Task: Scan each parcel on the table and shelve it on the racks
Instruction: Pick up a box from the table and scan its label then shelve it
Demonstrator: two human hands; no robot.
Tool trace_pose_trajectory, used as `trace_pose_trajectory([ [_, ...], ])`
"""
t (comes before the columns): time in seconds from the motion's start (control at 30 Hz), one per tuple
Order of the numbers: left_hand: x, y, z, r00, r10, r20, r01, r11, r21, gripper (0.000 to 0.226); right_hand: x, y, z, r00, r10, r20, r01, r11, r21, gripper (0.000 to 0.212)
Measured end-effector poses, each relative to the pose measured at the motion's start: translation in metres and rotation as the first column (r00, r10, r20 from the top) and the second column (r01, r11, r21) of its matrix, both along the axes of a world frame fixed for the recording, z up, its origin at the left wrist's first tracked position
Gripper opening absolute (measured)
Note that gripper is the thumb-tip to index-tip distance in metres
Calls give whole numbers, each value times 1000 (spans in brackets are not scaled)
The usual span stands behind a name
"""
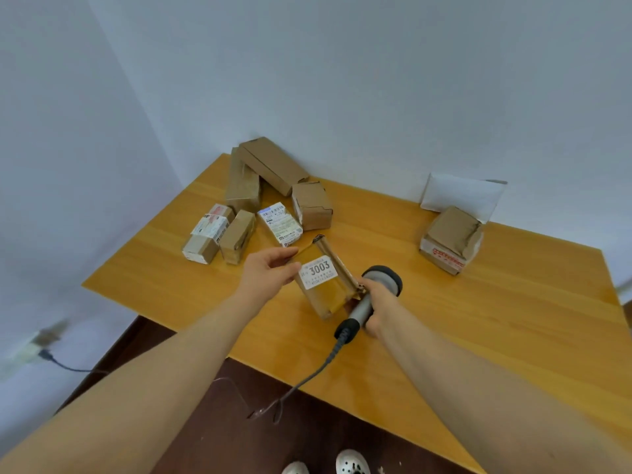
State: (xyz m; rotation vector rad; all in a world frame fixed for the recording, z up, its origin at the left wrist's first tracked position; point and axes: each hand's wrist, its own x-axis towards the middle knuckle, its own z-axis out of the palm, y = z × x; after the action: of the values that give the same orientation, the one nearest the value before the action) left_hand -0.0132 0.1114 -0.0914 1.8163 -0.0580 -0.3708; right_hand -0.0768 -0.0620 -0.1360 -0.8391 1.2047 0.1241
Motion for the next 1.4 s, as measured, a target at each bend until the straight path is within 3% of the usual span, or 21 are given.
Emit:
trace_pose_trajectory([
  [0.33,-13,-7,10,997,54,-56,-58,996,-62,27,-11,-10,12,996,92,16,-93,993,69,26],
  [0.4,-16,-10,12,995,-98,-1,98,991,88,50,-13,-12,17,994,110,12,-111,991,71,20],
  [0.5,-24,-19,8,927,-367,82,319,882,347,113,-14,-14,21,990,136,24,-138,984,109,19],
  [0.57,-29,-25,4,884,-449,130,334,800,498,141,-14,-14,23,989,145,20,-147,980,135,20],
  [0.67,-28,-29,3,830,-526,186,319,720,616,156,-14,-17,29,982,186,35,-189,974,124,24],
  [0.77,-26,-25,10,790,-540,291,254,720,646,153,-11,-18,39,973,204,105,-214,973,90,29],
  [0.93,-2,-10,40,821,-365,440,17,785,620,147,-2,-12,64,929,168,330,-158,986,-59,35],
  [1.07,25,15,64,815,-296,497,-124,750,650,144,-1,1,93,821,349,452,-319,937,-143,28],
  [1.23,42,36,78,812,-291,506,-213,658,722,140,-4,29,123,638,649,416,-507,759,-407,14],
  [1.4,48,48,85,813,-287,507,-254,608,752,138,-3,46,133,615,701,361,-518,705,-484,20],
])
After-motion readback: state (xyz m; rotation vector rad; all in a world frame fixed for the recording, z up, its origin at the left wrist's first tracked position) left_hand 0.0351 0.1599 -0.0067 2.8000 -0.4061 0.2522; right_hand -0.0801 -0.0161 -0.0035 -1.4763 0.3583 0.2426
